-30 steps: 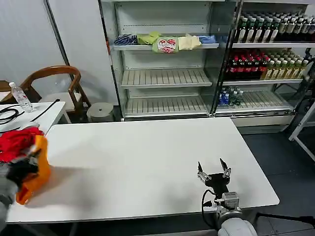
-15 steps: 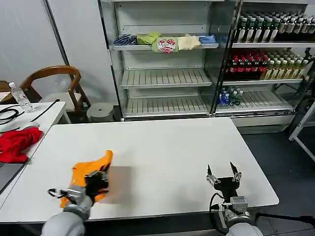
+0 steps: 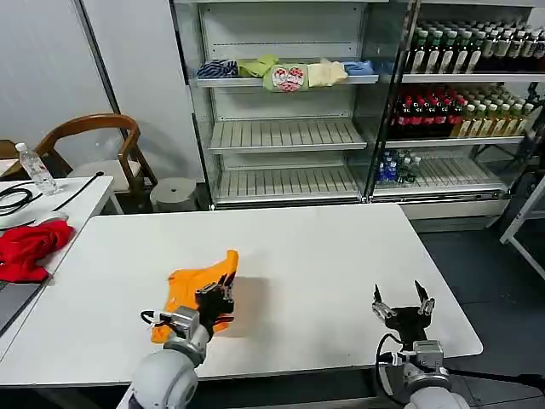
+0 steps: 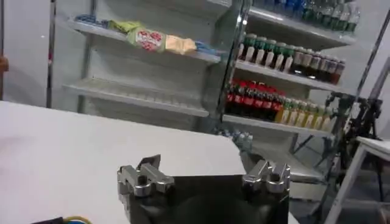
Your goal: Fold and organize the clothes.
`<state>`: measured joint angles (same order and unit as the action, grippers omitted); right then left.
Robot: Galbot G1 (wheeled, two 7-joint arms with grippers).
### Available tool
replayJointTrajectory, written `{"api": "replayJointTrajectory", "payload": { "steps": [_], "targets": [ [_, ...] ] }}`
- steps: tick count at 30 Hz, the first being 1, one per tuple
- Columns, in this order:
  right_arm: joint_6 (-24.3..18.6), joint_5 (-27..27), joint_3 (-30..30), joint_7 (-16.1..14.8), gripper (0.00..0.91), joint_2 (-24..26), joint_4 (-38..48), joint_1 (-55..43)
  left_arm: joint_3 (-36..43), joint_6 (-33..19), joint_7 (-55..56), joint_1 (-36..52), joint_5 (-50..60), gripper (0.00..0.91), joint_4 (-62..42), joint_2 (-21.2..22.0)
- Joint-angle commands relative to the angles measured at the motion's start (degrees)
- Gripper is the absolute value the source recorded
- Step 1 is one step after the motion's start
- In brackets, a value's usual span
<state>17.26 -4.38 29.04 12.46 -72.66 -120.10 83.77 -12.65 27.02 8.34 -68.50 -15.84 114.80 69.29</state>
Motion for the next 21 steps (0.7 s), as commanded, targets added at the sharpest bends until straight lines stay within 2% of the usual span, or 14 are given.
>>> {"api": "replayJointTrajectory", "payload": {
  "steps": [1, 6, 11, 17, 18, 19, 21],
  "targets": [
    [0.3, -0.1, 1.1, 0.0, 0.907, 0.4, -0.1, -0.3, 3.8, 1.5, 1.7, 3.5, -2.8, 0.010, -1.8, 5.1],
    [0.4, -0.7, 1.3, -0.1, 0.907, 0.9, -0.3, -0.3, 5.0, 2.4, 3.4, 3.6, -9.9, 0.010, -0.7, 5.8],
    [0.4, -0.7, 1.1, -0.1, 0.907, 1.2, -0.1, -0.4, 6.5, 3.3, 3.8, 4.1, -10.1, 0.010, -0.6, 7.6],
    [0.2, -1.5, 3.0, -0.2, 0.907, 2.4, -0.9, 0.3, 6.6, 3.7, 4.8, 7.0, -13.9, 0.010, -5.8, 11.2],
    [0.3, -1.8, 3.3, -0.2, 0.907, 2.5, -0.9, 0.3, 7.0, 3.8, 4.9, 7.1, -13.7, 0.322, -5.8, 12.1],
    [0.3, -1.9, 3.5, -0.3, 0.907, 2.6, -0.8, 0.2, 7.6, 3.8, 4.7, 6.9, -13.6, 0.907, -5.7, 12.9],
    [0.1, -2.7, 3.9, -0.9, 0.907, 2.6, -0.8, 0.1, 8.8, 3.3, 4.1, 6.5, -13.4, 0.907, -5.4, 14.2]
  ]
}}
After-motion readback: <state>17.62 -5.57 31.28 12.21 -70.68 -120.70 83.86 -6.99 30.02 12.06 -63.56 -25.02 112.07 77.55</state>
